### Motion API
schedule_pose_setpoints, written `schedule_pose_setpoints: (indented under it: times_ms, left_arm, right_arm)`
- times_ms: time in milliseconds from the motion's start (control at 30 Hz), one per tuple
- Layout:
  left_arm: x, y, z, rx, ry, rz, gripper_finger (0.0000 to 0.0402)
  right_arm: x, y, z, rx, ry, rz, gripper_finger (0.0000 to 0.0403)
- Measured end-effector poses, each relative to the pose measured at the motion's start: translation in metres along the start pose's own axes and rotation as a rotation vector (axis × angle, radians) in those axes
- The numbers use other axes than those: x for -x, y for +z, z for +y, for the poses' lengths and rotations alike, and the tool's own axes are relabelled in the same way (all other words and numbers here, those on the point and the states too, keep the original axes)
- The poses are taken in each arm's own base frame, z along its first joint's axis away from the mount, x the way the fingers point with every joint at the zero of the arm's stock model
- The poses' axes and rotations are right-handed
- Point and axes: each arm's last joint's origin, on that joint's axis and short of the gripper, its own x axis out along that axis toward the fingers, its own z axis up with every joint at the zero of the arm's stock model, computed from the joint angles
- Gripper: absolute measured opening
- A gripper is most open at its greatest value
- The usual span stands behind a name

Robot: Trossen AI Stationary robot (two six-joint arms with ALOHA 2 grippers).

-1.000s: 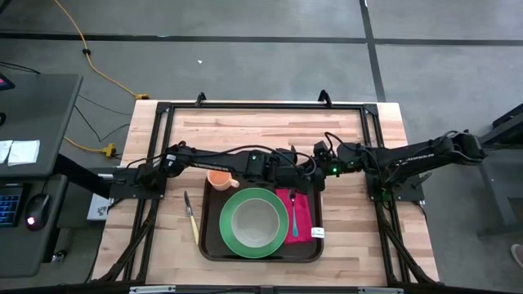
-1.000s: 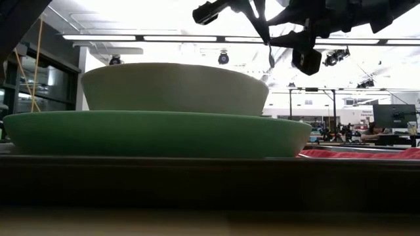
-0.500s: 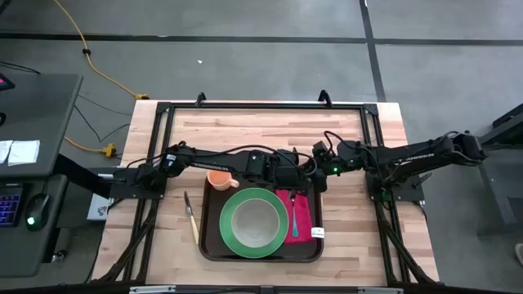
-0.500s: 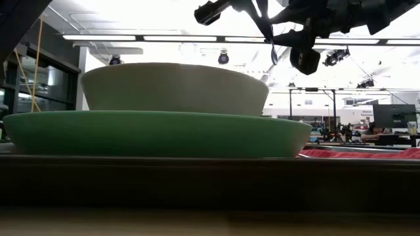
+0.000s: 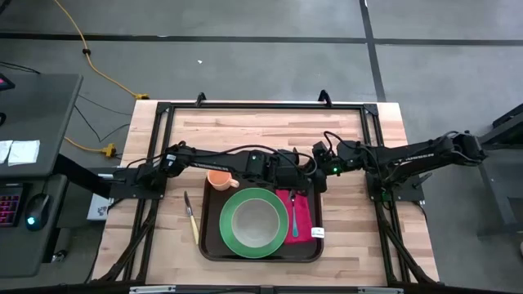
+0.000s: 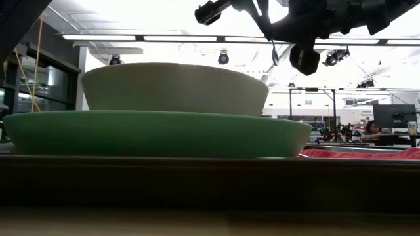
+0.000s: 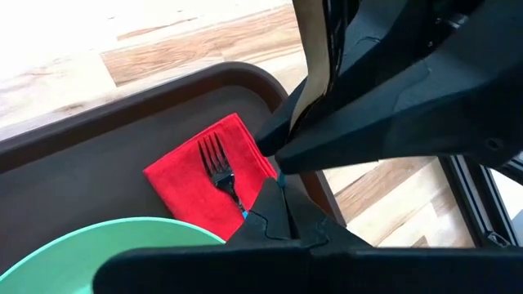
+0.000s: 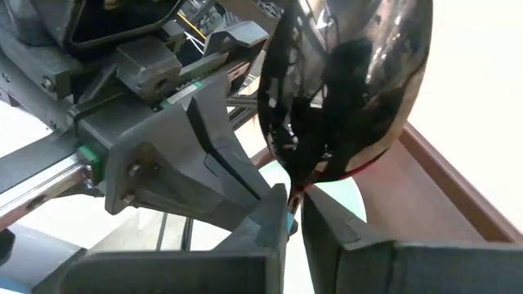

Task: Set up tray
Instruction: Put the blue spoon on the red table napkin to the left of the blue fork

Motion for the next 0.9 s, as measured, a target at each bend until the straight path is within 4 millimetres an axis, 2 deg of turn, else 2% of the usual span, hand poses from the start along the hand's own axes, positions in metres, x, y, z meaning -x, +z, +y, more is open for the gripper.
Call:
schedule_pose_setpoints:
  times_ms: [133, 633, 900]
  left_arm:
    - [0.0, 0.0, -0.0001, 0.0, -0.001, 0.0, 0.0003]
    - [-0.0002, -0.0001, 0.0, 0.001, 0.0, 0.0, 0.0004]
    - [-0.0002, -0.0001, 0.0001, 0.003, 0.001, 0.002, 0.0033]
  right_arm:
    - [0.0, 0.0002, 0.0002, 0.005, 0.002, -0.002, 0.0003]
    - [0.0001, 0.0002, 0.0002, 0.007, 0.002, -0.002, 0.0002]
    - [0.0001, 0.0003, 0.0004, 0.007, 0.006, -0.001, 0.0001]
